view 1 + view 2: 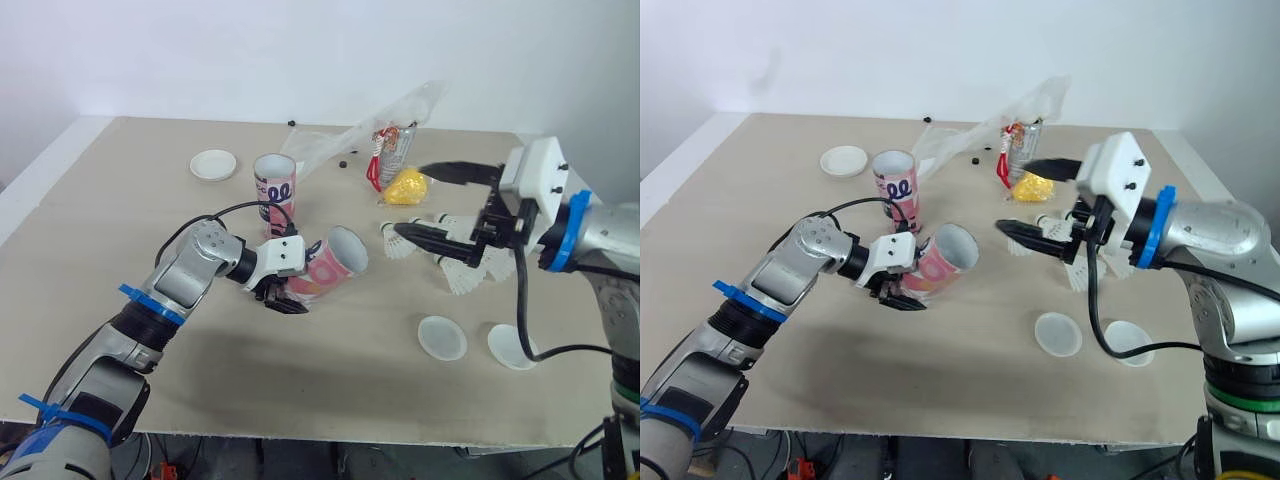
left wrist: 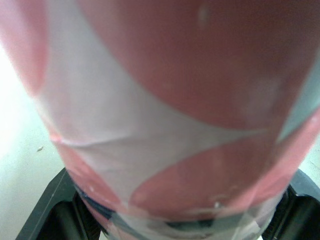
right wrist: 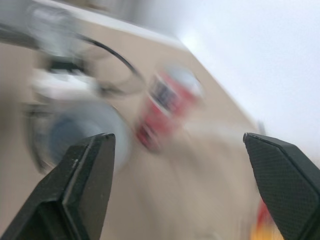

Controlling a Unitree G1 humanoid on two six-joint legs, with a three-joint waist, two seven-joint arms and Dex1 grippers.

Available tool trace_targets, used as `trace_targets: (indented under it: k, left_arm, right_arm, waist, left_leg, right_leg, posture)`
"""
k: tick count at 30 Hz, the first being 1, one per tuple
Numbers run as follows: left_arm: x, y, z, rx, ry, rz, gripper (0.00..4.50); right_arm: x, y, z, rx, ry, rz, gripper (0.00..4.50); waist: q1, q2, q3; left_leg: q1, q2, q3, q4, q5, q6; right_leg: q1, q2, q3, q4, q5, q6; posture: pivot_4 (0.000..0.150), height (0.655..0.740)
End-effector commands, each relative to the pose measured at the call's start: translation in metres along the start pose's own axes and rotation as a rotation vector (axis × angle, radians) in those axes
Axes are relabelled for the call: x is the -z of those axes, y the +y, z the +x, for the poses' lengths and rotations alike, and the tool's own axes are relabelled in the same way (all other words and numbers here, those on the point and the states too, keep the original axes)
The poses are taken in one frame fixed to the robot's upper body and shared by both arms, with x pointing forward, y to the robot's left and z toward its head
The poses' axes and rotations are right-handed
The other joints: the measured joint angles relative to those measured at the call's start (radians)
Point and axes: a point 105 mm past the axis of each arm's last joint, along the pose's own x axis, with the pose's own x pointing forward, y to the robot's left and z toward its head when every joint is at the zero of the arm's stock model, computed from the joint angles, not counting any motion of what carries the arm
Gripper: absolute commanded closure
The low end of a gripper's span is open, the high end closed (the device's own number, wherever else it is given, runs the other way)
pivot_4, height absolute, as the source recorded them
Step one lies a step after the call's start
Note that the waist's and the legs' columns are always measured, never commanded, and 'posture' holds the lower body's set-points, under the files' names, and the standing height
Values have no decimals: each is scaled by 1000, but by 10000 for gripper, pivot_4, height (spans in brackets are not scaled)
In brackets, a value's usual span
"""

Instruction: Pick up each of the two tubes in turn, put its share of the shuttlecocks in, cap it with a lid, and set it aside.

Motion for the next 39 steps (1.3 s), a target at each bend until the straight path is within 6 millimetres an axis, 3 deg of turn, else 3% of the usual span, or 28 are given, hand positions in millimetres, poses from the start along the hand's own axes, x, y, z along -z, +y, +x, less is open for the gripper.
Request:
trace_targets:
  k: [1, 8, 14, 20, 38, 39]
  left_arm:
    - [-1, 0, -4, -12, 7, 15, 10692]
    - [1, -1, -8, -24, 17, 9, 10692]
    - [2, -3, -8, -31, 17, 2, 10692]
    - [5, -3, -10, -45, 31, -3, 10692]
    - [5, -5, -9, -54, 30, -19, 10692]
    - [5, -5, -9, -55, 29, -20, 10692]
  right_arm:
    - [42, -3, 5, 276, 75, 152, 131]
    - [72, 29, 41, 445, 114, 217, 131]
    - [80, 41, 63, 574, 98, 283, 131]
    - [84, 35, 72, 675, 79, 374, 131]
    - [100, 18, 100, 760, 66, 499, 131]
    - [101, 16, 101, 766, 69, 501, 2463]
  waist:
    - [-1, 4, 0]
    - [-4, 10, 1]
    - [-5, 10, 1]
    - [-5, 10, 1]
    - [-7, 10, 1]
    - [-7, 10, 1]
  left_leg:
    - [0, 0, -1, 0, 0, 0]
    - [-1, -1, -1, 0, 0, 0]
    - [-1, -1, -3, -2, 0, 0]
    - [-1, -1, -4, -2, 0, 0]
    - [-1, -1, -4, -2, 0, 0]
    - [-1, -1, -4, -2, 0, 0]
  right_leg:
    - [0, 0, 0, 0, 0, 0]
    - [-1, 0, 0, 2, 0, 1]
    - [-1, 2, -1, 2, -1, 1]
    - [-1, 2, -1, 2, -1, 2]
    - [-1, 2, -1, 2, -1, 1]
    - [-1, 2, -1, 2, -1, 1]
  posture:
    - [1500, 7400]
    - [1500, 7400]
    - [1500, 7400]
    - [1500, 7400]
    - [1500, 7400]
    - [1500, 7400]
